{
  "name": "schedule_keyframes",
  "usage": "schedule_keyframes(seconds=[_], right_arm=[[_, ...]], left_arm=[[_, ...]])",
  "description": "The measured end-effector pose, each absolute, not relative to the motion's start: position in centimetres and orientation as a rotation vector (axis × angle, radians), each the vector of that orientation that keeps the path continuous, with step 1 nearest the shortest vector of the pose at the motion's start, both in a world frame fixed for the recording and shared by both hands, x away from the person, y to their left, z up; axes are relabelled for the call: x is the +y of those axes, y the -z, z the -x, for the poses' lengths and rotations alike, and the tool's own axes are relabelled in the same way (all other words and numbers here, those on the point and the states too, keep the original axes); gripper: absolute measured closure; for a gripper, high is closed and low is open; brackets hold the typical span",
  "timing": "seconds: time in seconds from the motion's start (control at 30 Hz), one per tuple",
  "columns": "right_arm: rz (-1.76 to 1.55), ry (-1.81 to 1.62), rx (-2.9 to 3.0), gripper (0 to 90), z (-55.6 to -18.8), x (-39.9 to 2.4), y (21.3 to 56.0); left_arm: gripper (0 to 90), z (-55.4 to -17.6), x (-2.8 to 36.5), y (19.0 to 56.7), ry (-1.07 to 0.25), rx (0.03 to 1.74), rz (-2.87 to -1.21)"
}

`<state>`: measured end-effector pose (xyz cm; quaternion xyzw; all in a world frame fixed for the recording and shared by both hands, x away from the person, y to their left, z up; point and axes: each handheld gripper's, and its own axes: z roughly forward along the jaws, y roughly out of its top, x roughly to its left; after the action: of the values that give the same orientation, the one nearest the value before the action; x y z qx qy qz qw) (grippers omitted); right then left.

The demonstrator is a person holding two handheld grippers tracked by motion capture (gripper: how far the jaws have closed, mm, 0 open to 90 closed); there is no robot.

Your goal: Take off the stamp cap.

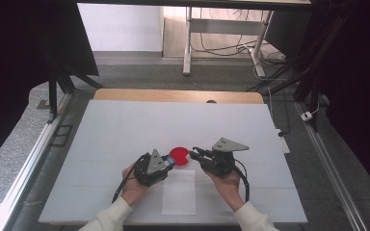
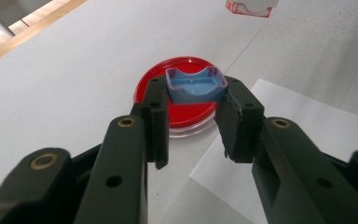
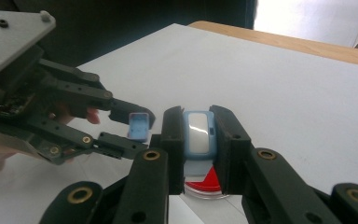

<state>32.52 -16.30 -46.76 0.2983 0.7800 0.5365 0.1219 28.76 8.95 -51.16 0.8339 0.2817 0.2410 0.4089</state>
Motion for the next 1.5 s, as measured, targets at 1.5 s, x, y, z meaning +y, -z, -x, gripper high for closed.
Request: schedule_keyframes(seconds=[1.5], right_arm=[[-0.805,-1.53,2.276,75.1,-33.0,-16.8,46.7]], left_arm=[[65.3,-23.2,19.7,51.4,-0.562,0.887,-2.015]])
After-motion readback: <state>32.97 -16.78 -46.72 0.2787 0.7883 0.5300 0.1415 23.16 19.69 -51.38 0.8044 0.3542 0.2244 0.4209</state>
